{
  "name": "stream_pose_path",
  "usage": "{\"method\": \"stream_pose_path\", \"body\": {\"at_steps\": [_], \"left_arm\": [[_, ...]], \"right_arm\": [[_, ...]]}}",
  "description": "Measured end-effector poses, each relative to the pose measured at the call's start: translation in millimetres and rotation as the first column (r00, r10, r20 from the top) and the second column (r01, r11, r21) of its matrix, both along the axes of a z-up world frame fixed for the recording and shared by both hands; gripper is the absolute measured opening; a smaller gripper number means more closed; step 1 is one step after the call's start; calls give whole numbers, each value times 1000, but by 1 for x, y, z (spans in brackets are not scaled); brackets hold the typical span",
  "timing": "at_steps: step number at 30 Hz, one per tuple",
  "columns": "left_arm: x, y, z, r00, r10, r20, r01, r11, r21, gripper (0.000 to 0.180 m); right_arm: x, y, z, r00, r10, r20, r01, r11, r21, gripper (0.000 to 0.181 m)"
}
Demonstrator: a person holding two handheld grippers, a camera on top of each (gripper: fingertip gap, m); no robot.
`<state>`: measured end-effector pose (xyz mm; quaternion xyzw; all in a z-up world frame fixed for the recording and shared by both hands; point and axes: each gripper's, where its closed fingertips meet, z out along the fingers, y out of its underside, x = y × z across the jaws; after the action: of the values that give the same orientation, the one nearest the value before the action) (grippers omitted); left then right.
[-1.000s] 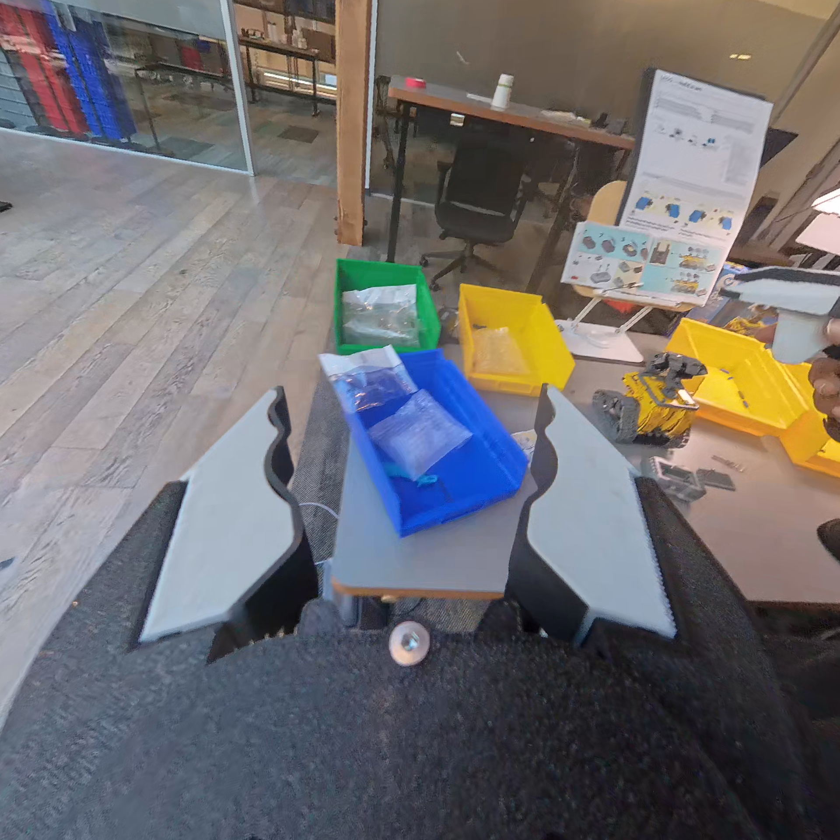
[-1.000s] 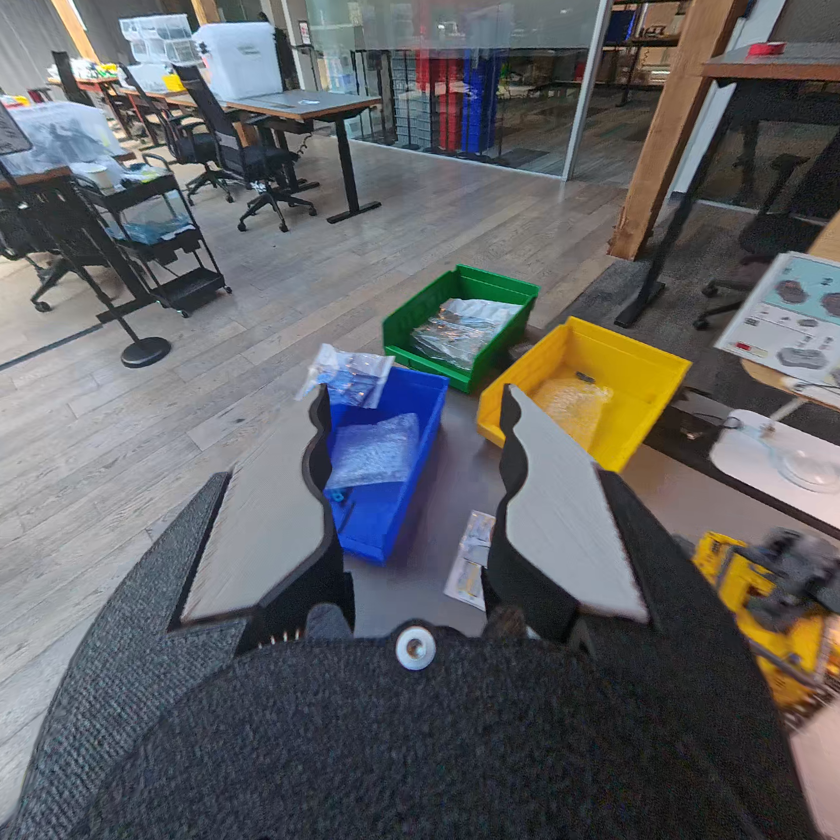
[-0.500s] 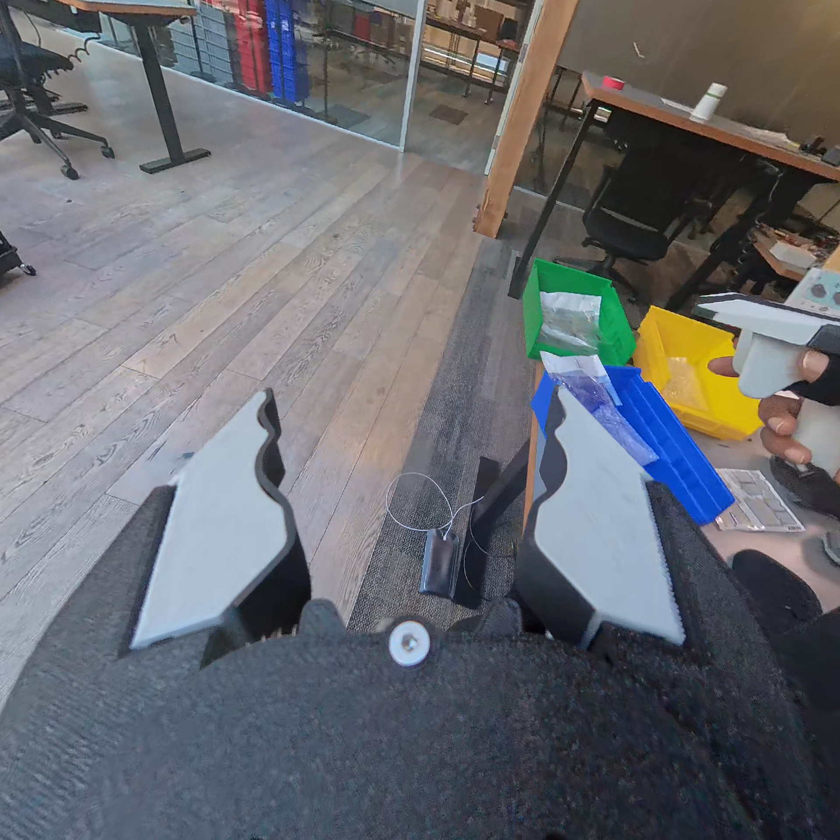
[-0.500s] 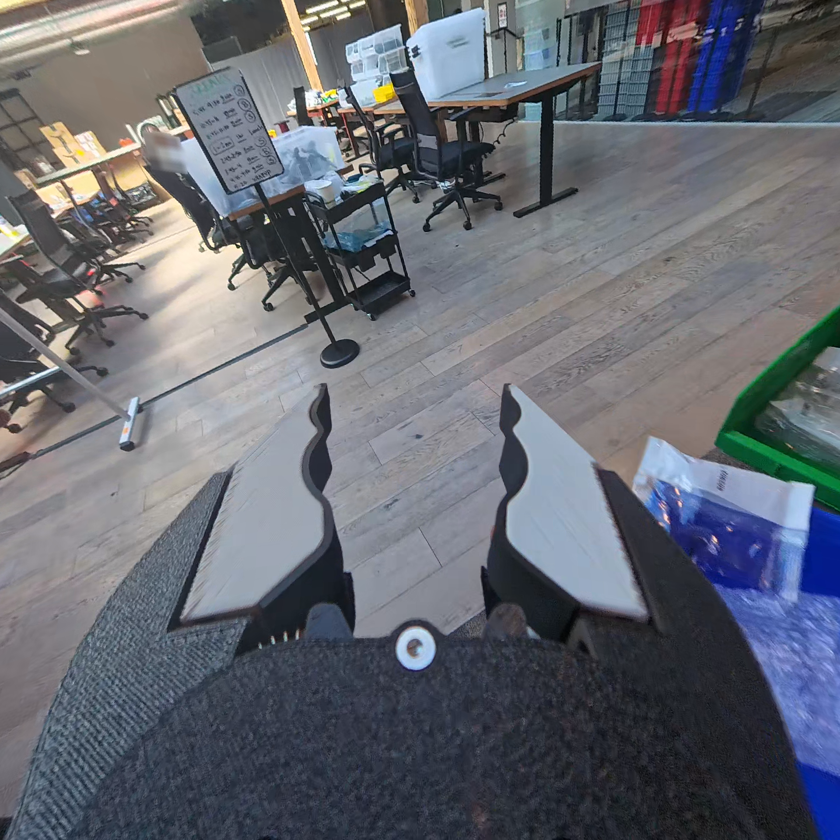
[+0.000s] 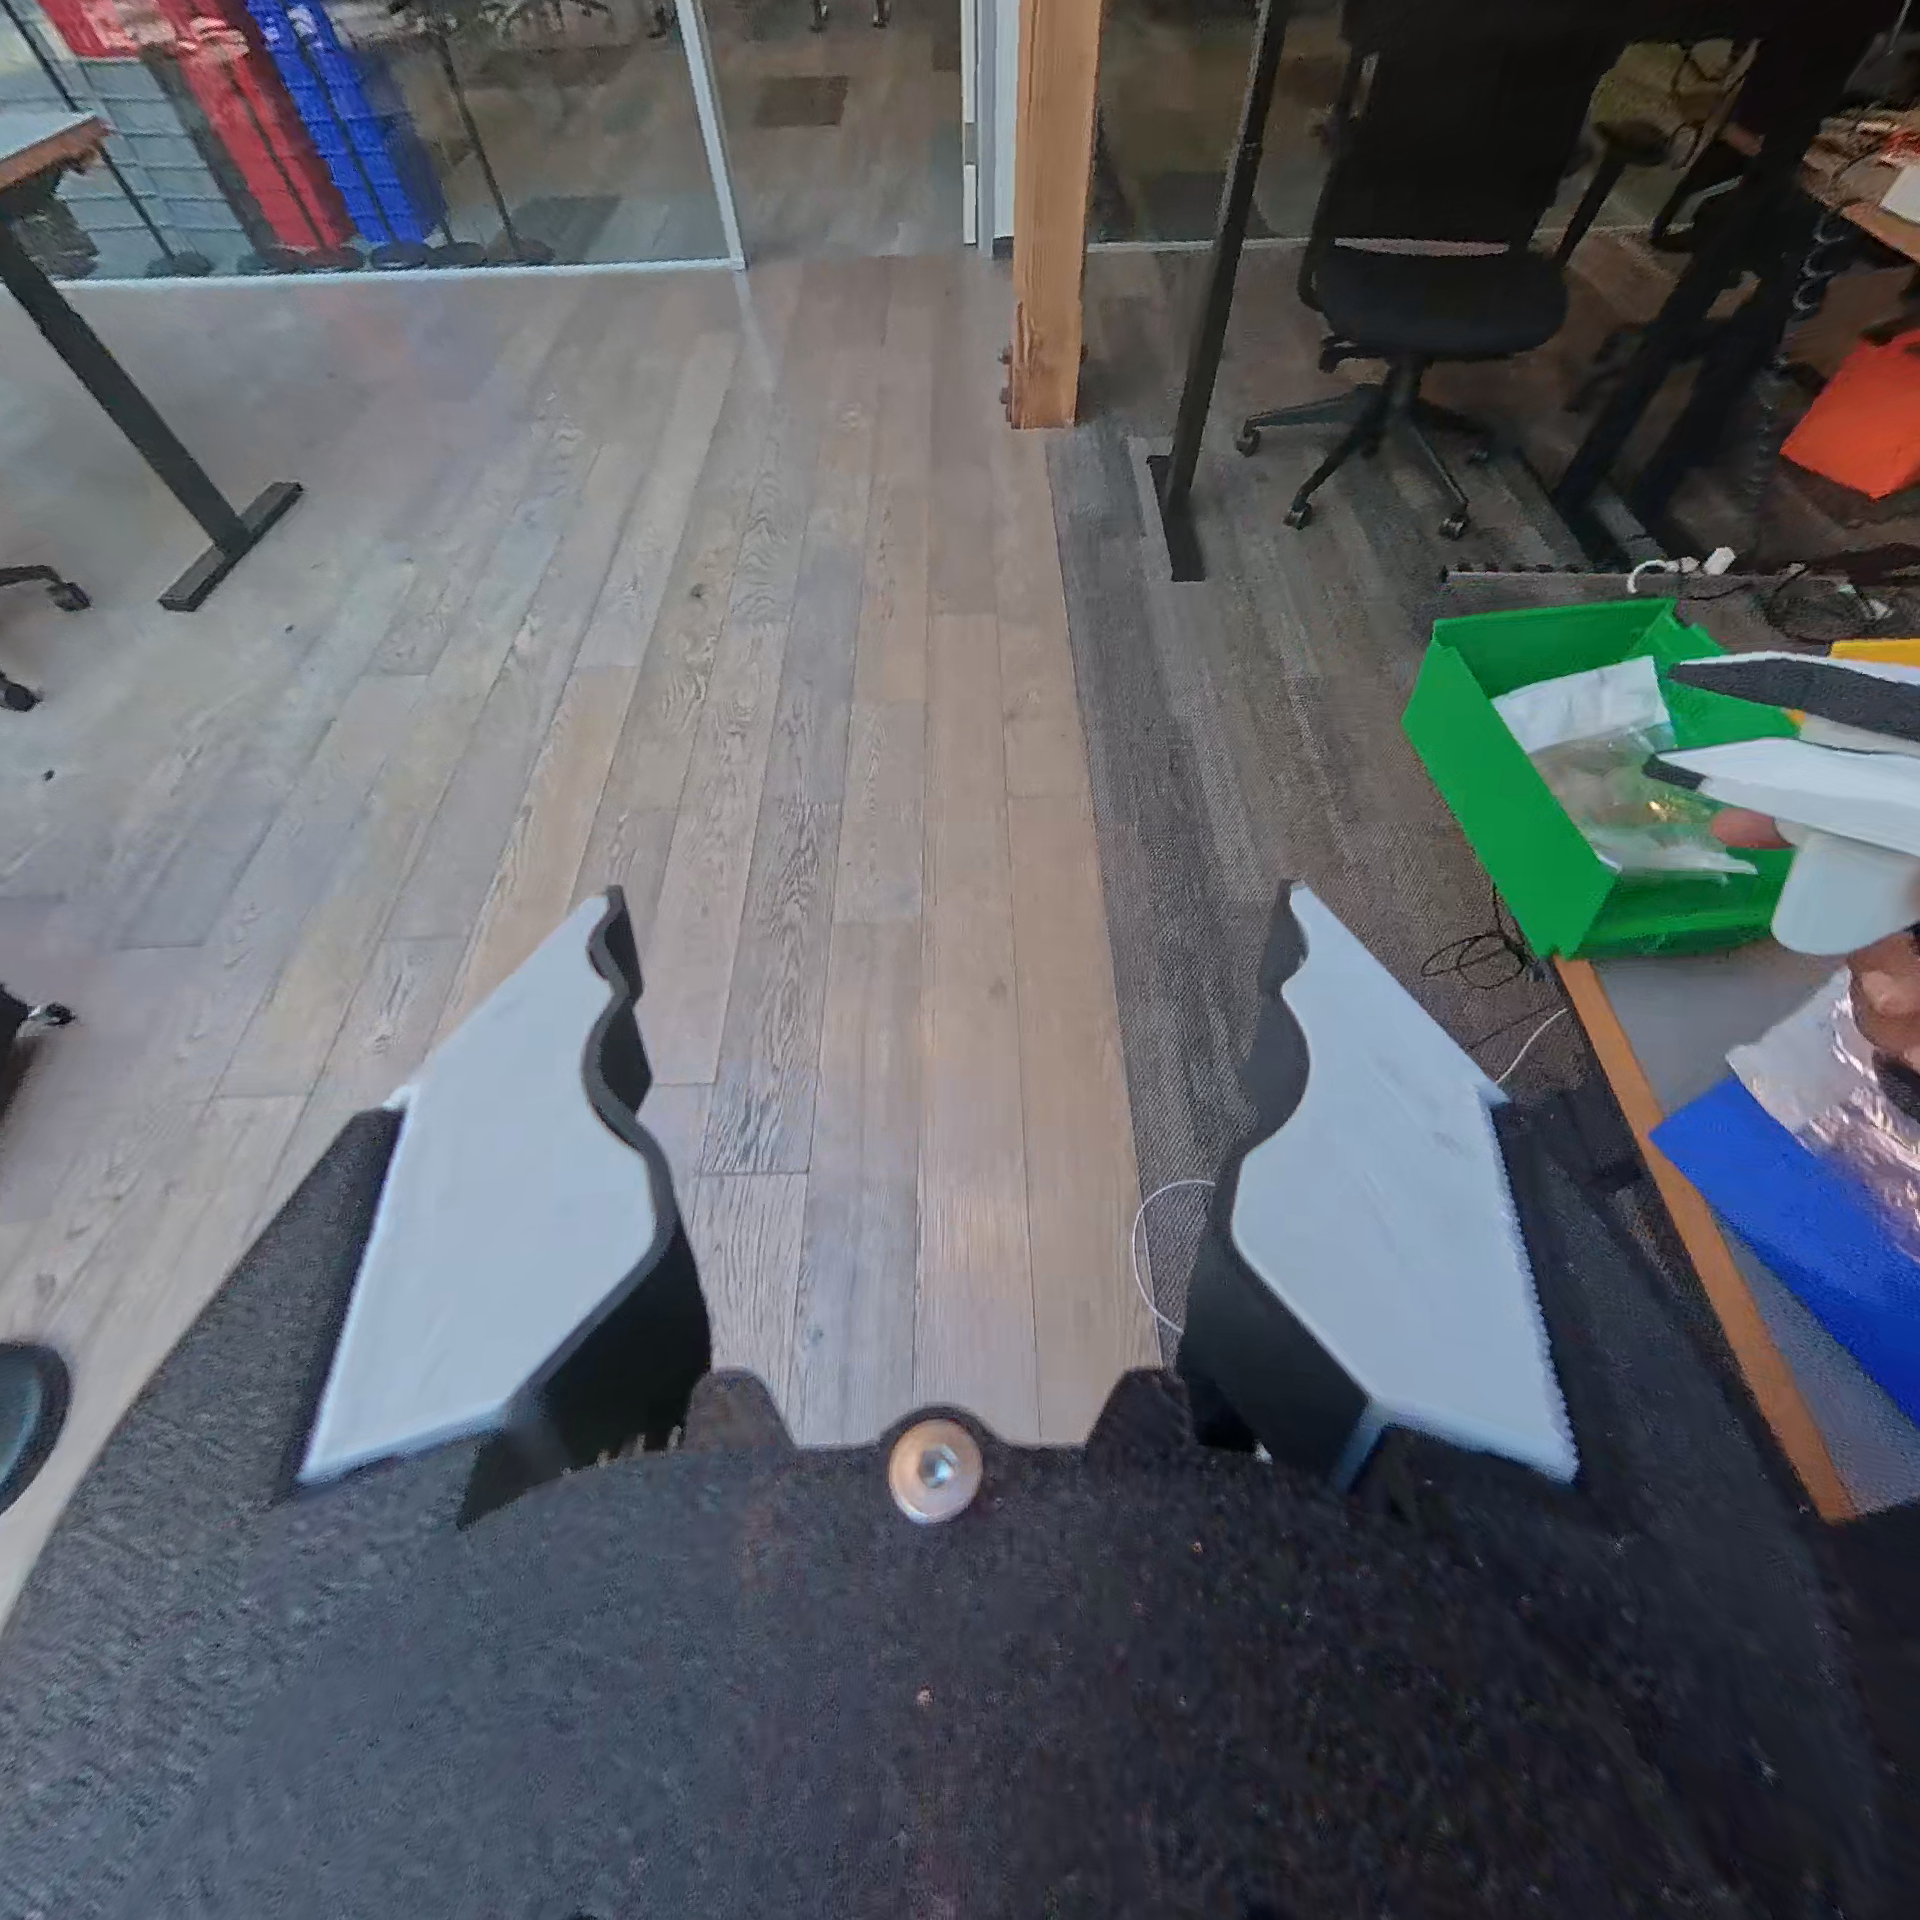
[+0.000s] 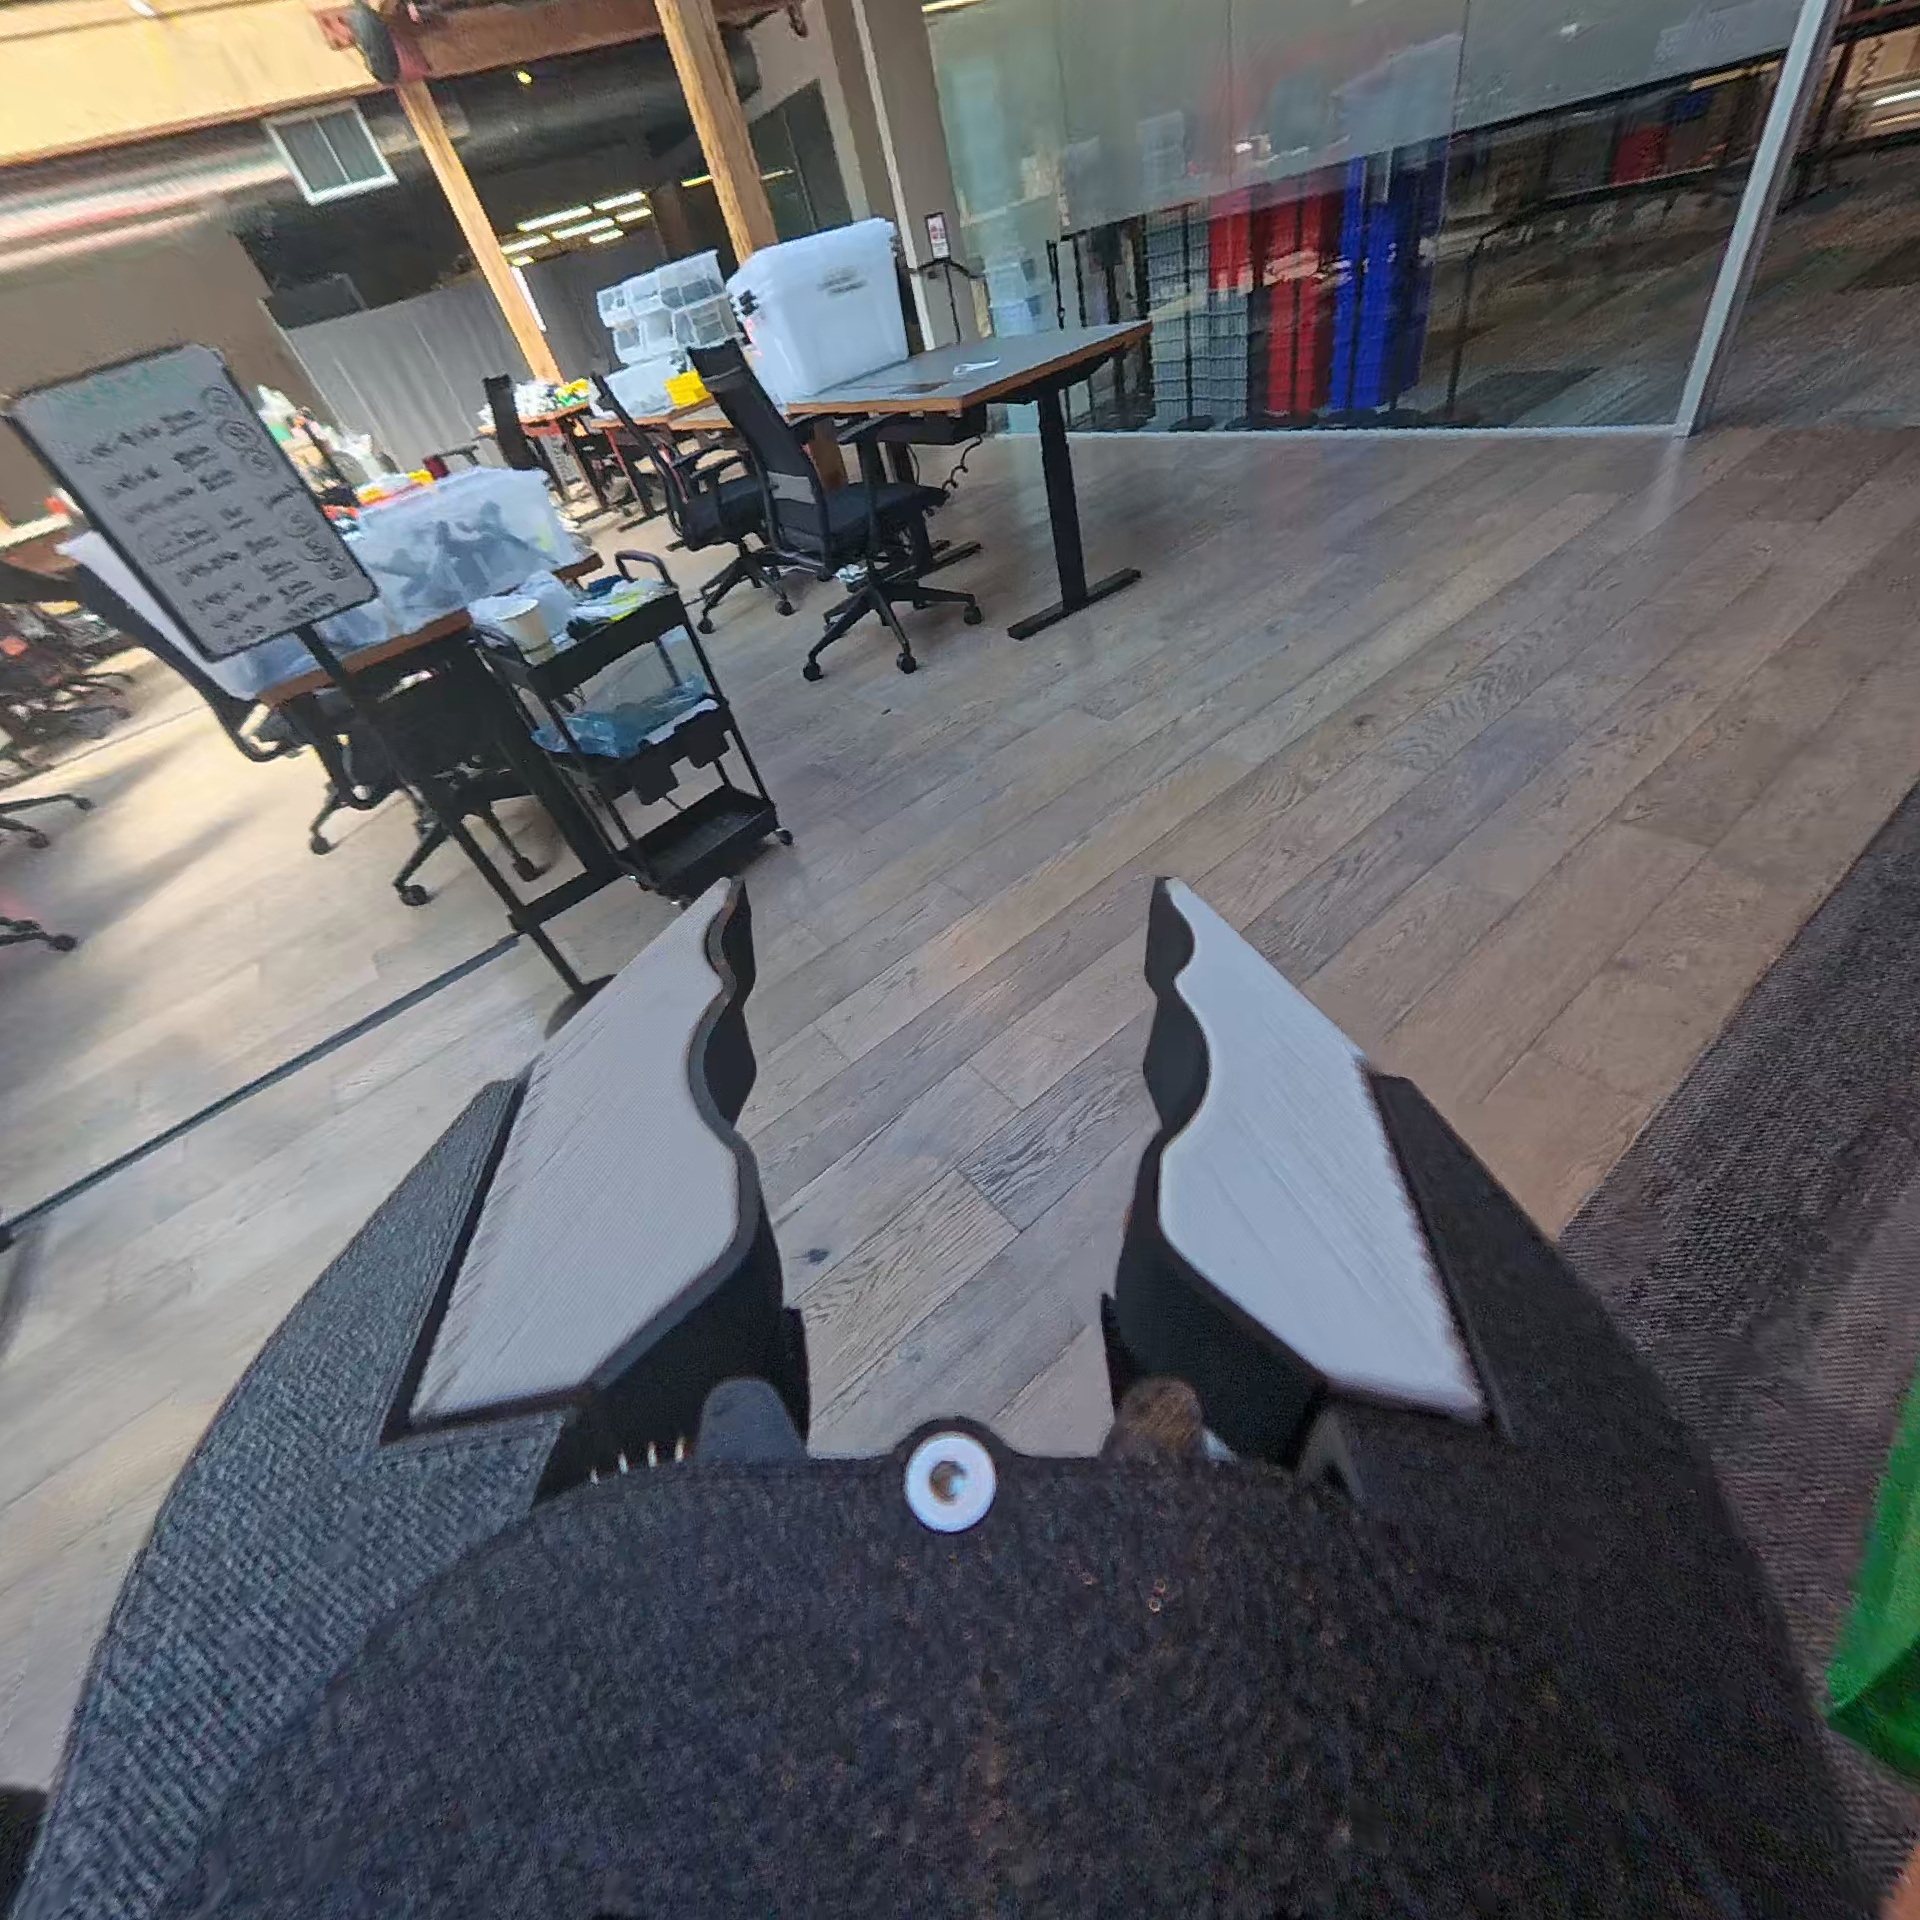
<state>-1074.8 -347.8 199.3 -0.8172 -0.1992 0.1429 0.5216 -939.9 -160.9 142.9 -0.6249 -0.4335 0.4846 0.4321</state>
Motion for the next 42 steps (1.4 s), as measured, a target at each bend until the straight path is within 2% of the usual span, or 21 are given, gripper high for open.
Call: {"method": "stream_pose_path", "body": {"at_steps": [8,12,14,16,20,23,25,28,30,33,36,39,42], "left_arm": [[-132,220,-39,938,-333,100,324,941,93,120],[-233,311,-66,899,-422,115,406,903,137,116],[-291,359,-76,878,-461,132,447,886,120,116],[-346,415,-60,846,-520,117,505,852,136,116],[-440,538,3,765,-643,-25,639,754,150,116],[-496,626,42,732,-678,-66,677,713,182,117],[-531,680,49,732,-677,-70,674,707,212,116],[-585,752,34,760,-647,-70,642,729,238,115],[-629,793,9,798,-601,-38,592,772,230,115],[-707,844,-25,862,-505,53,487,852,190,113],[-795,894,-24,907,-416,69,404,903,146,114],[-894,943,-5,955,-291,60,279,947,161,115],[-984,998,-7,974,-200,111,174,962,209,104]], "right_arm": [[-94,140,-3,973,-218,77,215,976,41,76],[-173,219,-21,924,-360,127,352,933,77,75],[-222,259,-19,894,-418,160,408,908,97,75],[-277,299,-2,881,-447,158,438,895,87,76],[-369,378,43,881,-457,120,445,888,113,76],[-418,445,51,866,-485,120,480,874,71,76],[-449,491,38,860,-494,129,496,868,18,76],[-502,570,0,856,-487,176,495,869,1,76],[-544,635,-20,861,-470,194,479,878,1,75],[-628,744,-20,883,-439,168,439,898,38,75],[-736,850,18,931,-347,116,338,937,88,76],[-854,936,79,976,-210,60,194,959,206,76],[-968,1002,125,997,-73,1,69,954,291,73]]}}
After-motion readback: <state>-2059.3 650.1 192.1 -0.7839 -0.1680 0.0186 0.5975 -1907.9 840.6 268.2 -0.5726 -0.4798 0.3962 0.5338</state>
